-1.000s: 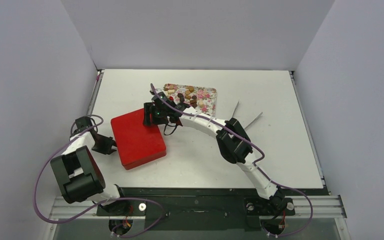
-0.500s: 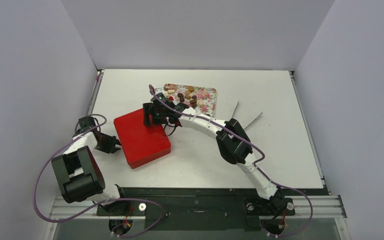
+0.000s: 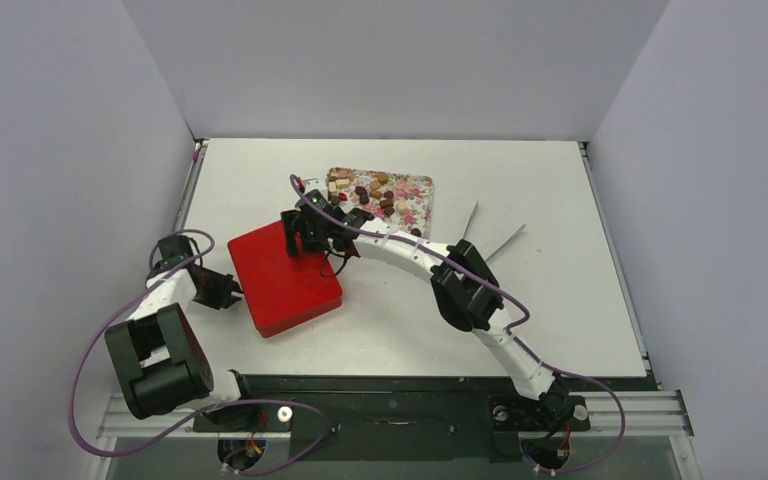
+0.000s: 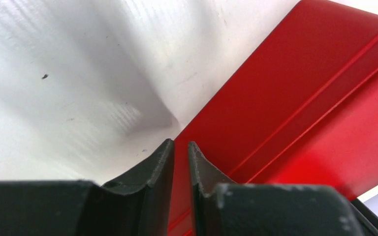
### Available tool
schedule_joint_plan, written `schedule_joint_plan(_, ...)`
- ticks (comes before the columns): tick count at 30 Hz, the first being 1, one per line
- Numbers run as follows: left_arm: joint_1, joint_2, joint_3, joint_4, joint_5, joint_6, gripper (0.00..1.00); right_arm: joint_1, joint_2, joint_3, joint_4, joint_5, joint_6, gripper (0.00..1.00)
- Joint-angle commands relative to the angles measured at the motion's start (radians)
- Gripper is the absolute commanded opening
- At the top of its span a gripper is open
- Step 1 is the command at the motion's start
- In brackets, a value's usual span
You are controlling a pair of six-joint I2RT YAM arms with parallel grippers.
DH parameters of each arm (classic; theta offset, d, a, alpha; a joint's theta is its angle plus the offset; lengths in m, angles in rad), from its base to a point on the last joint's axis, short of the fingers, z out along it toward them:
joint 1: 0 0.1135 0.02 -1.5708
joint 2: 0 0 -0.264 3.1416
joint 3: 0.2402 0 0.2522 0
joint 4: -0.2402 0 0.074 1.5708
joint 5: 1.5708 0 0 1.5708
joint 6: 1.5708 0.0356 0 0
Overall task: Pack the chocolate
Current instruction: Close the box lid on the packing box.
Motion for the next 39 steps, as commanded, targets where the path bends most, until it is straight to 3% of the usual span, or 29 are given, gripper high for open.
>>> schedule_joint_plan(1, 0.008, -0.076, -0.008, -0.036, -0.054, -0.002, 0.1, 0.021, -0.062, 0.019, -0.067, 0.016, -0.023, 0.74)
schedule_joint_plan(12, 0.006, -0.091, -0.037, -0.033, -0.085, -0.028, 0.02, 0.02, -0.066, 0.008, -0.062, 0.043, -0.025, 0.75)
schedule_joint_plan(17, 0.007, -0.078, -0.033, -0.02, -0.056, -0.017, 0.02, -0.029, -0.118, -0.148, 0.088, -0.094, 0.048, 0.75)
schedule_joint_plan(21, 0.006, -0.067, -0.017, -0.016, -0.043, -0.007, 0.04, -0.058, -0.181, -0.176, 0.126, -0.138, 0.037, 0.77)
schedule_joint_plan(28, -0.004, -0.027, 0.034, 0.002, -0.021, 0.02, 0.22, -0.096, -0.21, -0.198, 0.174, -0.28, 0.083, 0.77)
schedule_joint_plan(35, 0.011, 0.056, 0.169, 0.003, -0.113, -0.033, 0.39, -0.108, -0.133, -0.147, 0.206, -0.316, 0.126, 0.78)
schedule_joint_plan(39, 0.024, 0.158, 0.255, 0.048, -0.097, -0.092, 0.45, -0.111, -0.111, -0.136, 0.213, -0.306, 0.133, 0.78)
